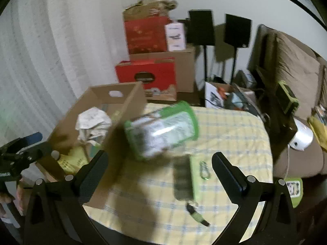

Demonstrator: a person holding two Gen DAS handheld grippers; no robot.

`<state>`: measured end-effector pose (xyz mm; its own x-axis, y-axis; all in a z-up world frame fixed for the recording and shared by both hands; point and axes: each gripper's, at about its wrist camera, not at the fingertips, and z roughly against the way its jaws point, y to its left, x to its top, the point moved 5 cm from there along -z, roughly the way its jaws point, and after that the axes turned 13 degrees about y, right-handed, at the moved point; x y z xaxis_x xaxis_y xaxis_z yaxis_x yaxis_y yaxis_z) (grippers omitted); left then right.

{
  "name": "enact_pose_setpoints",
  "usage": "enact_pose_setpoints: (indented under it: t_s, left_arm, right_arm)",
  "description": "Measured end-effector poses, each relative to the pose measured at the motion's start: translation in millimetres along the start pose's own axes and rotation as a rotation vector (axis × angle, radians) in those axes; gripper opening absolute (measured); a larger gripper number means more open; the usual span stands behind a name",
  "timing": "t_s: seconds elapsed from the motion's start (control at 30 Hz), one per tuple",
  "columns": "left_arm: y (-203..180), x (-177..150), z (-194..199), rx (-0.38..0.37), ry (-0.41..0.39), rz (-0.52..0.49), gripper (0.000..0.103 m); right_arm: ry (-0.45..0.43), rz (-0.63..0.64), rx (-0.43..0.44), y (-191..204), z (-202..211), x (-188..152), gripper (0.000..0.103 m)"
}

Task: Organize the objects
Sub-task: 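Move the left gripper to the green-rimmed dark plastic case on the cloth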

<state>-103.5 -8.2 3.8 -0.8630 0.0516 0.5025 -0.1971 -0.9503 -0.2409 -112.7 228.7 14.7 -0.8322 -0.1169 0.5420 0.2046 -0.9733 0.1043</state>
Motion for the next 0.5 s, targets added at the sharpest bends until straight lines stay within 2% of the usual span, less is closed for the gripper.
enact_pose_setpoints:
  t_s: [0.27,0.5]
  left_arm:
    - [-42.0,-11.2,-10.9,-0.061,0.012,-0.049,0.103]
    - [-80.4,-15.9,-30.4,-0.079,0.035,-0.099,0.103]
  right_arm:
    - [0.0,-0.041,-0.106,-46.2,9.1,-36.5,0.102]
    - [0.007,-0.105,-0.117,-74.9,6.7,-54.8,0.102]
